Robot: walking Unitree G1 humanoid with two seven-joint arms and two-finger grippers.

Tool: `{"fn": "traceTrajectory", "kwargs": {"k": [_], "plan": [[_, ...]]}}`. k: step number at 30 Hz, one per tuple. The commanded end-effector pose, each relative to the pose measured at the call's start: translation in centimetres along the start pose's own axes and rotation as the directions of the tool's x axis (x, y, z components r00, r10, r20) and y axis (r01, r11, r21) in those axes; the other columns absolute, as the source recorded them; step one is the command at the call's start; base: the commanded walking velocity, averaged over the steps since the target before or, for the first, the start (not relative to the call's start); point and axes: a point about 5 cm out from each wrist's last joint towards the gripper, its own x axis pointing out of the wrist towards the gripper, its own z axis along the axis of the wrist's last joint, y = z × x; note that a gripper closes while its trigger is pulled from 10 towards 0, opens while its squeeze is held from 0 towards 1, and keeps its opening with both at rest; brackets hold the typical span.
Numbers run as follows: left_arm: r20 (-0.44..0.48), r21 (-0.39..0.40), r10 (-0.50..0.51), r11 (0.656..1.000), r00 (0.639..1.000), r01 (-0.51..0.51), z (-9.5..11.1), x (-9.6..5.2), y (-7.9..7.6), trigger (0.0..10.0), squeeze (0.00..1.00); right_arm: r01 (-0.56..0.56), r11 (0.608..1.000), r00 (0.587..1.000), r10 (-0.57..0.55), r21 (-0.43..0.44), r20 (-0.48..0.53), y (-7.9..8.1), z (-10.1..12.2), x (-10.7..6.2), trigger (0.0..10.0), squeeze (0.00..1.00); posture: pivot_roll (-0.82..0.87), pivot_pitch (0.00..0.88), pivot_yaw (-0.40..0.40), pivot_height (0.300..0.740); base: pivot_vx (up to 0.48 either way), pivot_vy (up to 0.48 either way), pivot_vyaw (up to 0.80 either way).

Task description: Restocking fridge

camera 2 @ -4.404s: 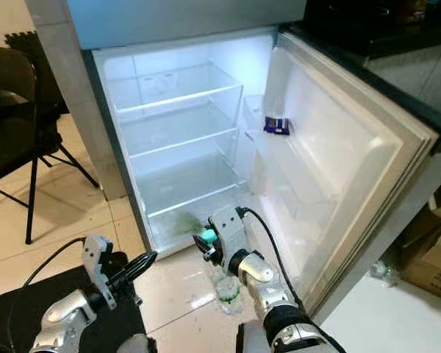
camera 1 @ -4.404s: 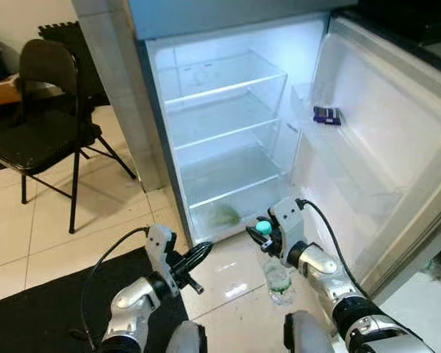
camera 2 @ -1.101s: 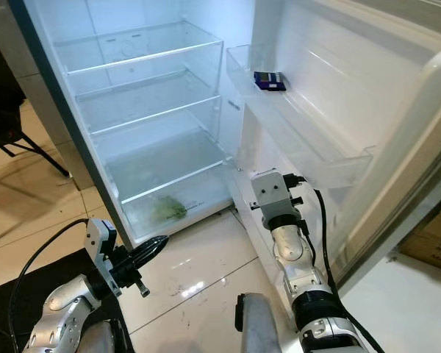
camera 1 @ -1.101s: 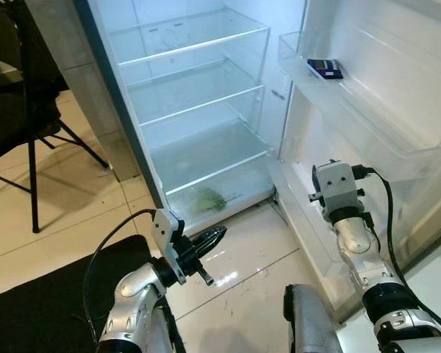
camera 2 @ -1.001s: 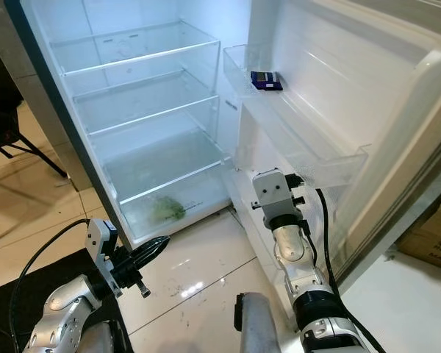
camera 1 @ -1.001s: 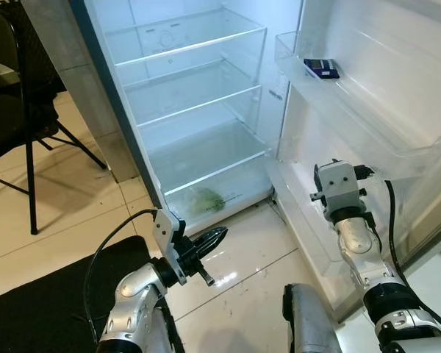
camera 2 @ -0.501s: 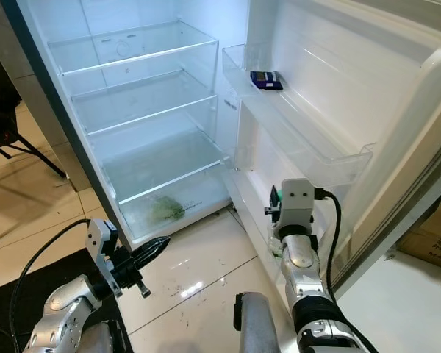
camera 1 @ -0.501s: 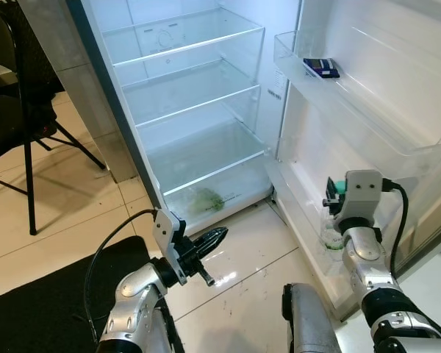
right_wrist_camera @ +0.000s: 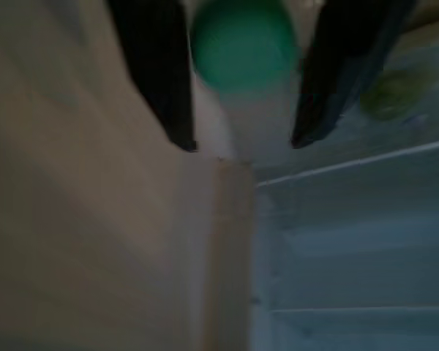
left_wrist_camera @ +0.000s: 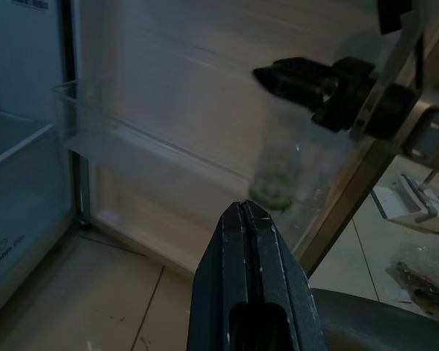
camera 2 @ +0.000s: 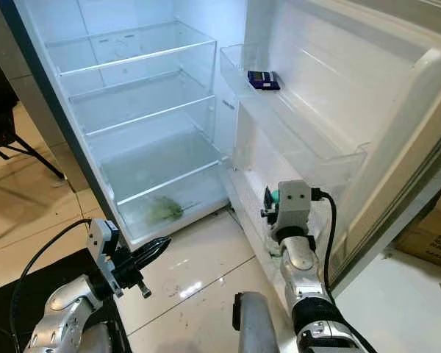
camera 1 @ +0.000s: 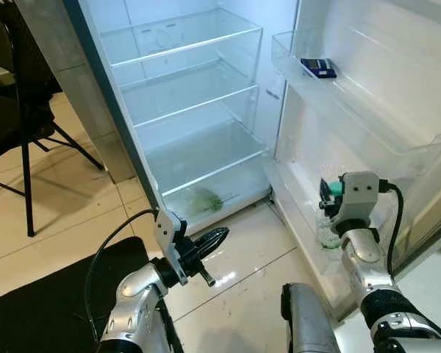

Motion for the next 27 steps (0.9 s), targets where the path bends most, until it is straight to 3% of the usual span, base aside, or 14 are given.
{"fn": "traceTrajectory", "kwargs": {"k": [1,2,3,4,5,16,17,19,22,27], "plan": [[-0.007,-0.003,-0.002,1.0,1.0,0.002,-0.1,-0.2,-0.1,10.0,0.0,-0.026,0.999,1.0,0.026,-0.036,0.004,0.4,-0.2,-0.3,10.0,1.0,-0.08,0.092,-0.021,0.471,0.0,0.0,0.0],[-0.007,-0.004,-0.002,1.0,1.0,0.002,-0.1,-0.2,-0.2,10.0,0.0,-0.033,0.998,0.999,0.033,-0.054,0.011,0.5,-0.1,-0.2,10.0,1.0,-0.08,0.092,-0.021,0.471,0.0,0.0,0.0],[-0.007,-0.004,-0.002,1.0,1.0,0.002,-0.1,-0.2,-0.2,10.0,0.0,-0.046,0.996,0.999,0.048,-0.073,0.015,0.6,0.0,-0.2,10.0,0.67,-0.08,0.092,-0.021,0.471,0.0,0.0,0.0],[-0.007,-0.004,-0.002,1.0,1.0,0.002,-0.1,-0.2,-0.2,10.0,0.0,-0.046,0.996,0.999,0.048,-0.073,0.015,0.6,0.0,-0.2,10.0,0.67,-0.08,0.092,-0.021,0.471,0.0,0.0,0.0],[-0.008,-0.004,-0.001,1.0,1.0,0.001,-0.1,-0.3,-0.1,10.0,0.0,-0.065,0.99,0.997,0.068,-0.127,0.025,0.9,0.2,-0.1,10.0,0.02,-0.08,0.092,-0.021,0.471,0.0,0.0,0.0],[-0.008,-0.006,0.002,1.0,1.0,-0.002,-0.2,-0.3,-0.1,10.0,0.0,-0.145,0.958,0.984,0.166,-0.249,0.068,1.9,0.8,-0.1,10.0,0.0,-0.08,0.094,-0.021,0.471,0.0,0.0,0.0],[-0.008,-0.007,0.001,1.0,1.0,-0.001,-0.2,-0.3,-0.1,10.0,0.0,-0.186,0.94,0.972,0.219,-0.285,0.088,2.6,1.3,0.0,10.0,0.0,-0.08,0.092,-0.023,0.471,0.0,0.0,0.0],[-0.008,-0.007,0.001,1.0,1.0,-0.001,-0.2,-0.3,-0.1,10.0,0.0,-0.186,0.94,0.972,0.219,-0.285,0.088,2.6,1.3,0.0,10.0,0.0,-0.08,0.092,-0.023,0.471,0.0,0.0,0.0],[-0.007,-0.009,0.001,1.0,1.0,-0.001,-0.2,-0.2,-0.1,10.0,0.0,-0.216,0.903,0.954,0.276,-0.372,0.116,3.5,2.0,0.2,10.0,0.0,-0.08,0.092,-0.024,0.471,0.0,0.0,0.0],[-0.007,-0.01,0.0,1.0,1.0,0.0,-0.3,-0.2,-0.2,10.0,0.0,-0.219,0.873,0.942,0.306,-0.435,0.139,3.9,2.6,0.4,10.0,0.0,-0.08,0.09,-0.025,0.471,0.0,0.0,0.0]]}}
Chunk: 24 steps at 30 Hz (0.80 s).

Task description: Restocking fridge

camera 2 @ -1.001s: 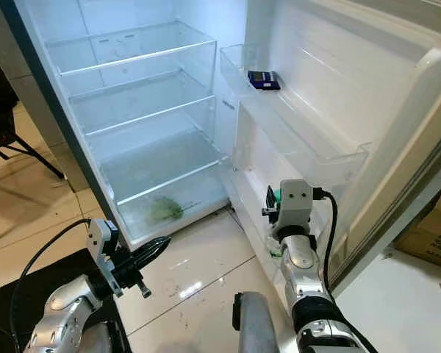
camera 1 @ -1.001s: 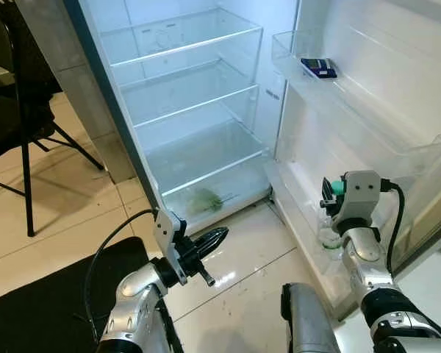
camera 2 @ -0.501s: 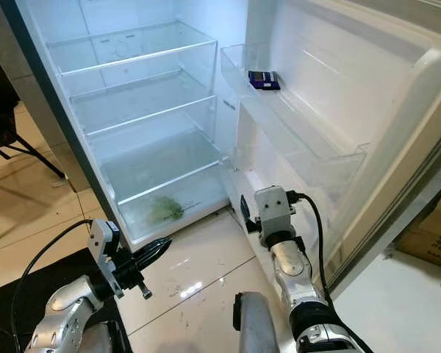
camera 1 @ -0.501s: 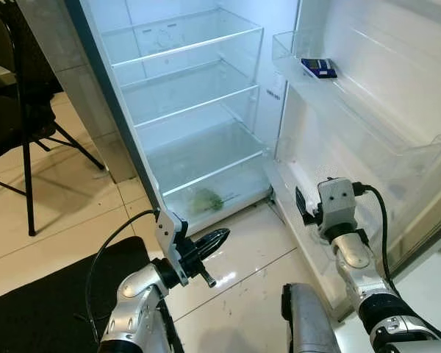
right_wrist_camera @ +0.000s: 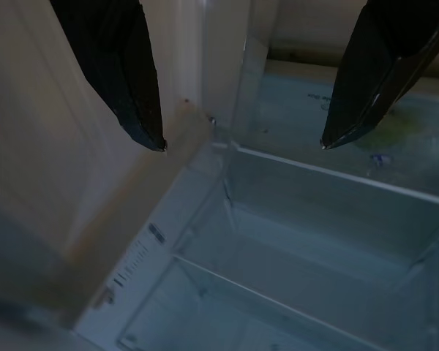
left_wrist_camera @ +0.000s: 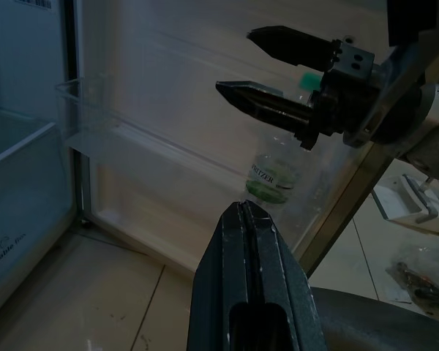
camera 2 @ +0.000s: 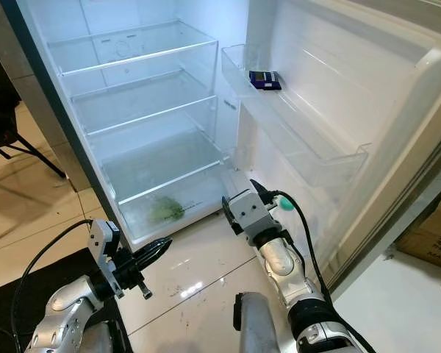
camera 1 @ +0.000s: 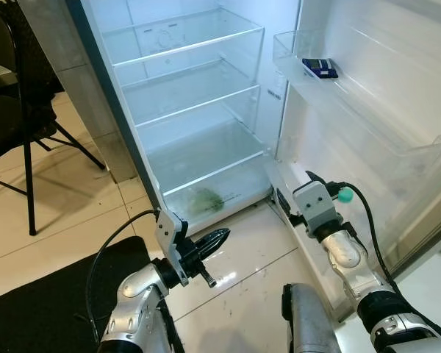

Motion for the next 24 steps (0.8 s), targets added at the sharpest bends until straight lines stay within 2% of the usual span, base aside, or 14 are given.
{"fn": "traceTrajectory", "kwargs": {"k": [1,2,6,10,13,15,17,18,19,20,21,22,23,24], "plan": [[-0.006,-0.007,0.002,1.0,1.0,-0.002,-0.2,-0.2,-0.1,10.0,0.0,-0.013,0.997,0.998,0.018,-0.073,0.066,-0.2,1.2,0.6,10.0,0.0,-0.08,0.091,-0.025,0.471,0.0,0.0,0.0],[-0.006,-0.007,0.002,1.0,1.0,-0.002,-0.2,-0.2,-0.1,10.0,0.0,-0.013,0.997,0.998,0.018,-0.073,0.066,-0.2,1.2,0.6,10.0,0.0,-0.08,0.091,-0.025,0.471,0.0,0.0,0.0],[-0.005,-0.007,0.002,1.0,1.0,-0.002,-0.2,-0.2,-0.1,10.0,0.0,-0.023,0.981,0.991,0.047,-0.192,0.124,-0.2,2.4,1.1,10.0,0.0,-0.08,0.09,-0.024,0.471,0.0,0.0,0.0],[-0.004,-0.01,0.001,1.0,1.0,-0.001,-0.2,-0.2,-0.2,10.0,0.0,-0.018,0.971,0.986,0.056,-0.239,0.157,-0.4,3.1,1.5,10.0,0.0,-0.08,0.09,-0.025,0.471,0.0,0.0,0.0],[-0.004,-0.01,0.0,1.0,1.0,0.0,-0.3,-0.1,-0.2,10.0,0.0,-0.016,0.971,0.985,0.057,-0.239,0.164,-0.5,3.3,1.6,10.0,0.0,-0.08,0.089,-0.026,0.471,0.0,0.0,0.0],[-0.005,-0.012,-0.002,1.0,1.0,0.002,-0.3,-0.1,-0.2,10.0,0.0,-0.071,0.983,0.98,0.101,-0.171,0.172,0.1,3.7,1.8,10.0,0.0,-0.08,0.088,-0.026,0.471,0.0,0.0,0.0],[-0.005,-0.012,-0.002,1.0,1.0,0.002,-0.3,-0.1,-0.2,10.0,0.0,-0.071,0.983,0.98,0.101,-0.171,0.172,0.1,3.7,1.8,10.0,0.0,-0.08,0.088,-0.026,0.471,0.0,0.0,0.0],[-0.005,-0.013,-0.003,1.0,1.0,0.002,-0.3,-0.1,-0.2,10.0,0.0,-0.129,0.986,0.974,0.146,-0.106,0.173,0.9,3.9,1.9,10.0,0.0,-0.08,0.088,-0.026,0.471,0.0,0.0,0.0],[-0.005,-0.013,-0.003,1.0,1.0,0.002,-0.3,-0.1,-0.2,10.0,0.0,-0.129,0.986,0.974,0.146,-0.106,0.173,0.9,3.9,1.9,10.0,0.0,-0.08,0.088,-0.026,0.471,0.0,0.0,0.0],[-0.005,-0.014,-0.002,1.0,1.0,0.002,-0.4,-0.1,-0.2,10.0,0.0,-0.192,0.981,0.966,0.19,-0.007,0.175,1.7,4.0,1.8,10.0,0.0,-0.08,0.088,-0.026,0.471,0.0,0.0,0.0],[-0.005,-0.014,-0.002,1.0,1.0,0.002,-0.4,-0.1,-0.2,10.0,0.0,-0.192,0.981,0.966,0.19,-0.007,0.175,1.7,4.0,1.8,10.0,0.0,-0.08,0.088,-0.026,0.471,0.0,0.0,0.0],[-0.007,-0.016,0.002,1.0,1.0,-0.002,-0.4,-0.2,-0.2,10.0,0.0,-0.282,0.957,0.947,0.265,0.074,0.18,3.0,4.1,1.6,10.0,0.0,-0.08,0.087,-0.026,0.471,0.0,0.0,0.0],[-0.007,-0.016,0.002,1.0,1.0,-0.002,-0.4,-0.2,-0.2,10.0,0.0,-0.282,0.957,0.947,0.265,0.074,0.18,3.0,4.1,1.6,10.0,0.0,-0.08,0.087,-0.026,0.471,0.0,0.0,0.0],[-0.009,-0.02,0.007,1.0,1.0,-0.007,-0.6,-0.2,-0.1,10.0,0.0,-0.396,0.905,0.913,0.371,0.157,0.169,4.5,3.8,1.0,10.0,0.0,-0.08,0.086,-0.026,0.471,0.0,0.0,0.0]]}}
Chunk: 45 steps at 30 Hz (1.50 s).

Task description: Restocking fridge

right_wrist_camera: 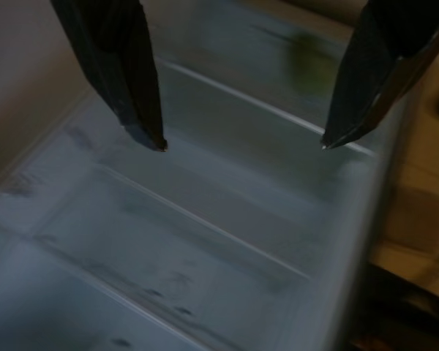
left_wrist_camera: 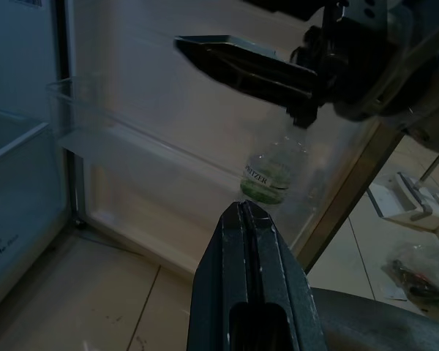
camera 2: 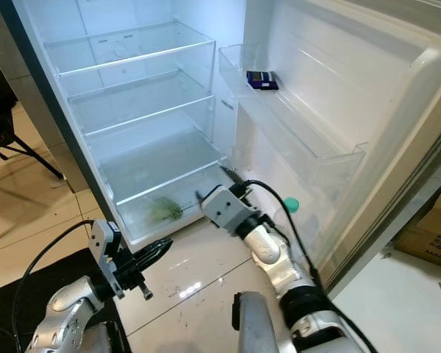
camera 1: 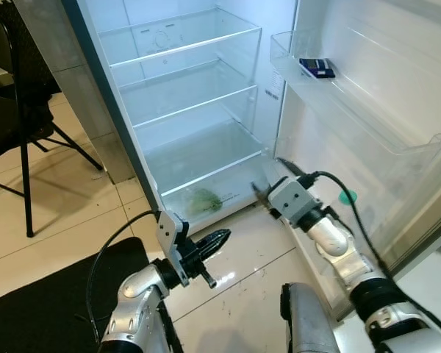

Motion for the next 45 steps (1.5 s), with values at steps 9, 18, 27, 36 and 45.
{"fn": "traceTrajectory", "kwargs": {"k": [9,18,27,36,45], "plan": [[-0.007,-0.031,0.032,0.999,0.999,-0.032,-0.9,-0.3,0.0,10.0,0.0,-0.409,0.904,0.832,0.425,0.124,-0.356,7.1,-6.8,-5.3,10.0,0.0,-0.07,0.082,-0.035,0.471,0.0,0.0,0.0],[-0.022,-0.04,0.044,0.998,0.999,-0.045,-1.4,-0.7,0.0,10.0,0.0,-0.273,0.952,0.731,0.298,0.136,-0.613,6.4,-10.6,-9.1,10.0,0.0,-0.07,0.075,-0.036,0.471,0.0,0.0,0.0],[-0.033,-0.05,0.076,0.996,0.997,-0.077,-1.9,-1.2,0.3,10.0,0.0,0.09,0.979,0.541,0.104,0.181,-0.835,5.2,-13.9,-15.8,10.0,0.0,-0.07,0.072,-0.03,0.471,0.0,0.0,0.0],[-0.039,-0.054,0.09,0.994,0.995,-0.092,-2.1,-1.4,0.5,10.0,0.0,0.254,0.945,0.433,0.08,0.206,-0.898,5.8,-14.8,-19.6,10.0,0.0,-0.07,0.07,-0.029,0.471,0.0,0.0,0.0],[-0.031,-0.044,0.077,0.996,0.997,-0.079,-1.7,-1.4,0.6,10.0,0.0,0.409,0.891,0.338,0.052,0.197,-0.94,6.0,-15.2,-23.3,10.0,0.0,-0.07,0.065,-0.024,0.471,0.0,0.0,0.0]]}}
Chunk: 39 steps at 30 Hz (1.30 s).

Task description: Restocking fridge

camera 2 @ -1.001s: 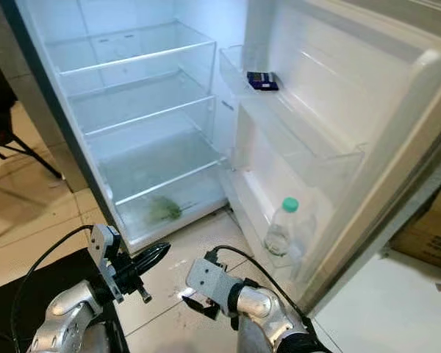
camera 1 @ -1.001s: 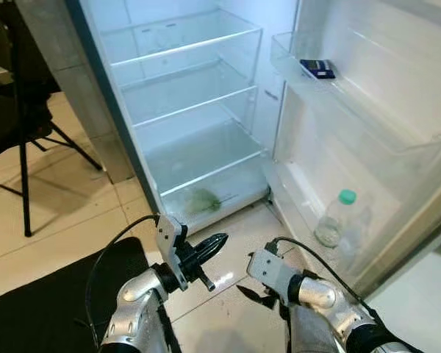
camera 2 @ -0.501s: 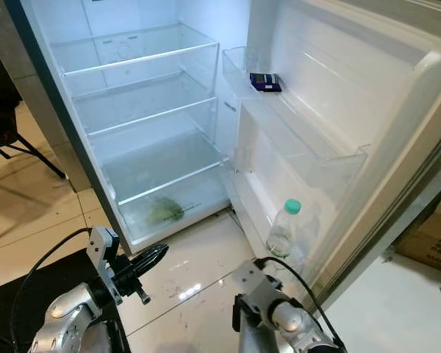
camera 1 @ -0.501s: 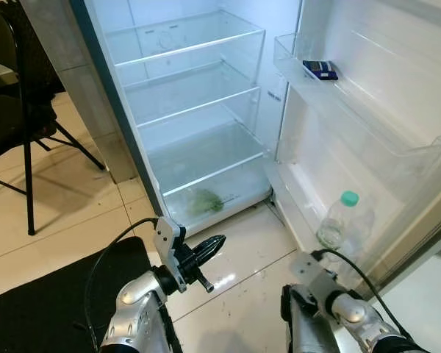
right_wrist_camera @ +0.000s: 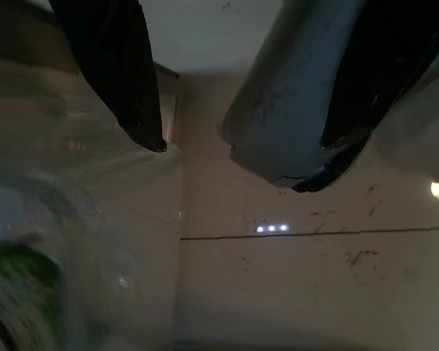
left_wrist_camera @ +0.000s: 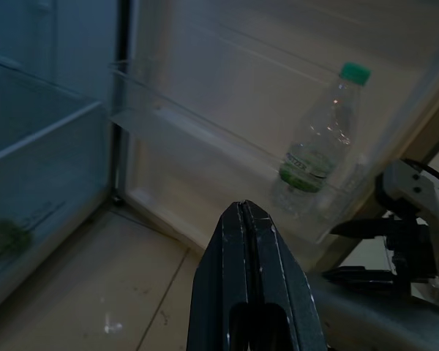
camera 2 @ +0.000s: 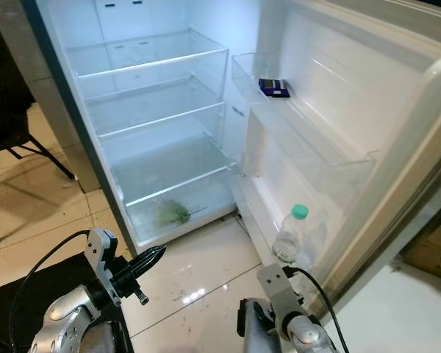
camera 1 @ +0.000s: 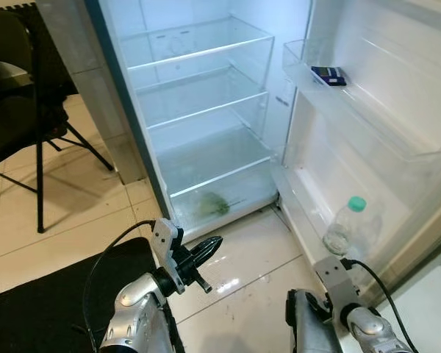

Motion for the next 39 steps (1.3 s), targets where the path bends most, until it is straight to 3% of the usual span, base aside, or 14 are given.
{"fn": "traceTrajectory", "kwargs": {"k": [1,2,5,16,21,22,25,30,31,32,33,34,36,39], "plan": [[0.002,0.002,-0.005,1.0,1.0,0.005,0.0,-0.1,0.1,10.0,0.0,0.024,0.998,0.975,-0.01,0.06,-0.222,-0.1,-5.5,-2.0,10.0,0.0,-0.07,0.065,-0.024,0.471,0.0,0.0,0.0],[0.002,0.002,-0.005,1.0,1.0,0.005,0.0,-0.1,0.1,10.0,0.0,0.024,0.998,0.975,-0.01,0.06,-0.222,-0.1,-5.5,-2.0,10.0,0.0,-0.07,0.065,-0.024,0.471,0.0,0.0,0.0],[-0.016,-0.003,0.011,1.0,1.0,-0.011,-0.4,-0.5,0.4,10.0,0.0,0.139,0.972,0.954,-0.08,0.188,-0.289,-1.0,-7.6,-3.2,10.0,0.0,-0.07,0.066,-0.022,0.471,0.0,0.0,0.0],[-0.042,-0.024,0.056,0.998,0.998,-0.057,-1.3,-1.4,0.7,10.0,0.0,0.229,0.934,0.931,-0.128,0.273,-0.342,-1.7,-9.3,-4.4,10.0,0.0,-0.07,0.066,-0.024,0.471,0.0,0.0,0.0],[-0.091,-0.055,0.158,0.985,0.983,-0.163,-2.7,-2.6,1.5,10.0,0.0,0.283,0.915,0.911,-0.162,0.288,-0.379,-2.2,-10.1,-5.0,10.0,0.0,-0.07,0.066,-0.023,0.471,0.0,0.0,0.0],[-0.117,-0.087,0.259,0.959,0.959,-0.27,-3.7,-4.0,2.3,10.0,0.0,0.311,0.906,0.901,-0.186,0.288,-0.391,-2.6,-10.4,-5.3,10.0,0.0,-0.07,0.067,-0.023,0.475,0.0,0.0,0.0],[-0.128,-0.1,0.302,0.944,0.945,-0.315,-4.0,-4.6,2.7,10.0,0.0,0.318,0.903,0.9,-0.192,0.29,-0.391,-2.7,-10.4,-5.4,10.0,0.0,-0.07,0.065,-0.022,0.48,0.0,0.0,0.0],[-0.183,-0.146,0.501,0.837,0.846,-0.527,-5.6,-7.8,3.9,10.0,0.0,0.353,0.887,0.89,-0.22,0.298,-0.4,-3.3,-10.5,-5.6,10.0,0.0,-0.07,0.064,-0.023,0.504,0.0,0.0,0.0],[-0.183,-0.146,0.501,0.837,0.846,-0.527,-5.6,-7.8,3.9,10.0,0.0,0.353,0.887,0.89,-0.22,0.298,-0.4,-3.3,-10.5,-5.6,10.0,0.0,-0.07,0.064,-0.023,0.504,0.0,0.0,0.0],[-0.227,-0.146,0.558,0.791,0.799,-0.594,-6.4,-9.3,4.1,10.0,0.0,0.359,0.885,0.887,-0.224,0.298,-0.404,-3.4,-10.6,-5.7,10.0,0.0,-0.07,0.062,-0.026,0.514,0.0,0.0,0.0],[-0.227,-0.146,0.558,0.791,0.799,-0.594,-6.4,-9.3,4.1,10.0,0.0,0.359,0.885,0.887,-0.224,0.298,-0.404,-3.4,-10.6,-5.7,10.0,0.0,-0.07,0.062,-0.026,0.514,0.0,0.0,0.0],[-0.256,-0.15,0.606,0.745,0.753,-0.651,-6.9,-10.6,4.2,10.0,0.0,0.362,0.883,0.885,-0.225,0.297,-0.407,-3.5,-10.6,-5.7,10.0,0.0,-0.07,0.062,-0.024,0.524,0.0,0.0,0.0],[-0.273,-0.155,0.642,0.705,0.716,-0.692,-7.3,-11.6,4.3,10.0,0.0,0.363,0.884,0.884,-0.227,0.295,-0.41,-3.5,-10.7,-5.8,10.0,0.0,-0.07,0.06,-0.025,0.533,0.0,0.0,0.0],[-0.282,-0.155,0.656,0.689,0.7,-0.708,-7.4,-12.0,4.3,10.0,0.0,0.364,0.884,0.883,-0.227,0.294,-0.41,-3.5,-10.7,-5.8,10.0,0.0,-0.07,0.06,-0.024,0.538,0.0,0.0,0.0]]}}
